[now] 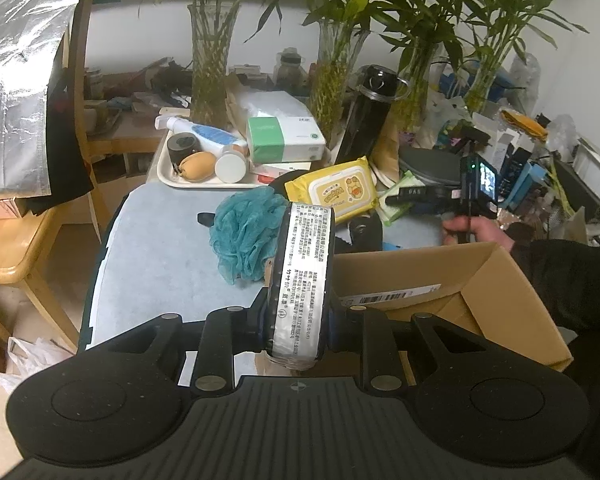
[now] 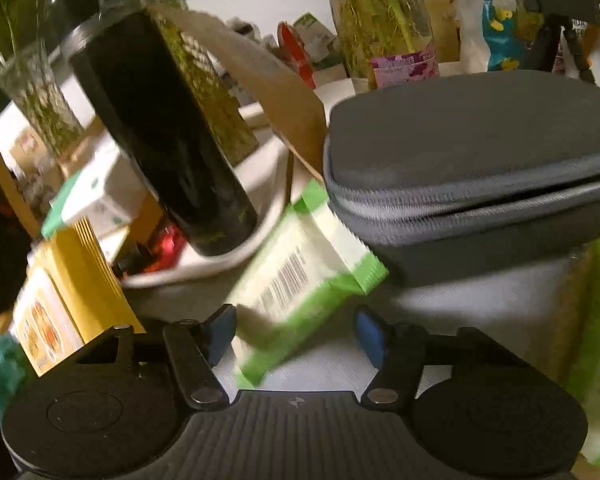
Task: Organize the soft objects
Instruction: 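Grasp the green-and-white wipe pack with the right gripper and lift, then carry both items over the cardboard box and open both grippers to drop them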
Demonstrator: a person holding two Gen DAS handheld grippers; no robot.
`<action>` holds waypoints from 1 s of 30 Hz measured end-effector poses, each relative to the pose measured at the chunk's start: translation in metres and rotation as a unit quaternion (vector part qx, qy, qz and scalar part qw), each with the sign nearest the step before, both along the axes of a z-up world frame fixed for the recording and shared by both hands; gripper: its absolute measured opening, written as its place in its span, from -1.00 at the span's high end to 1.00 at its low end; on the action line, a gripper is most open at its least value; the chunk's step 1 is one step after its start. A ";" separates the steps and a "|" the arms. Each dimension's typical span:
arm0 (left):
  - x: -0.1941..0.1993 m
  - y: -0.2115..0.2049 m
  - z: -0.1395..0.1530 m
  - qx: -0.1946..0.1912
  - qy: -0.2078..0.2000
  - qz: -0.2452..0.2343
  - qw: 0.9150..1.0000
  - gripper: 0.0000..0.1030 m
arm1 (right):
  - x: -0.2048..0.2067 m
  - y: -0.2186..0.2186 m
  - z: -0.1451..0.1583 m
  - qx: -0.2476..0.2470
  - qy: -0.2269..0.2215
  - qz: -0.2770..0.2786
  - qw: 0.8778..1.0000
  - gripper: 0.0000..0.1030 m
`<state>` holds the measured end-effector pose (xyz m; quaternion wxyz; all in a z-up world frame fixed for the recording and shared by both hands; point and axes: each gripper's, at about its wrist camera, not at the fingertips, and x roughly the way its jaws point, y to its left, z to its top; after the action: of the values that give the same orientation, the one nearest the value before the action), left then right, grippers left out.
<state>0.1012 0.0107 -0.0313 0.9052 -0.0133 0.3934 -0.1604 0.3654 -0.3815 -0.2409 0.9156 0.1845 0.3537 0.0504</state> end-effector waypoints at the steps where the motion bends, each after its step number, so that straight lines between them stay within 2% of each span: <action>1: 0.000 0.000 0.000 0.002 0.001 0.000 1.000 0.50 | 0.000 0.000 0.001 0.003 -0.002 0.003 1.000 0.12; 4: 0.000 -0.001 -0.001 0.007 0.005 0.003 1.000 0.50 | -0.005 0.002 0.010 0.002 -0.013 0.013 1.000 0.51; 6: 0.000 0.000 -0.002 0.010 0.009 0.005 1.000 0.50 | -0.009 0.002 0.021 -0.008 -0.017 0.014 1.000 0.58; 13: -0.001 -0.004 0.000 0.021 0.020 0.002 1.000 0.50 | -0.042 0.000 0.065 -0.040 -0.046 0.031 0.998 0.60; 19: -0.003 -0.013 0.010 0.037 0.006 -0.010 0.999 0.50 | -0.086 0.001 0.114 -0.072 -0.080 0.043 0.993 0.61; 25: -0.010 -0.027 0.035 0.064 -0.021 -0.035 0.997 0.50 | -0.136 0.009 0.168 -0.108 -0.101 0.071 0.986 0.61; 30: -0.015 -0.043 0.062 0.110 -0.036 -0.060 0.991 0.50 | -0.171 0.023 0.215 -0.129 -0.089 0.102 0.982 0.61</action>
<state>0.0857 -0.0325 0.0310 0.9033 0.1159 0.3762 -0.1705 0.1941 -0.3589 -0.0263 0.9495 0.0222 0.2915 0.1135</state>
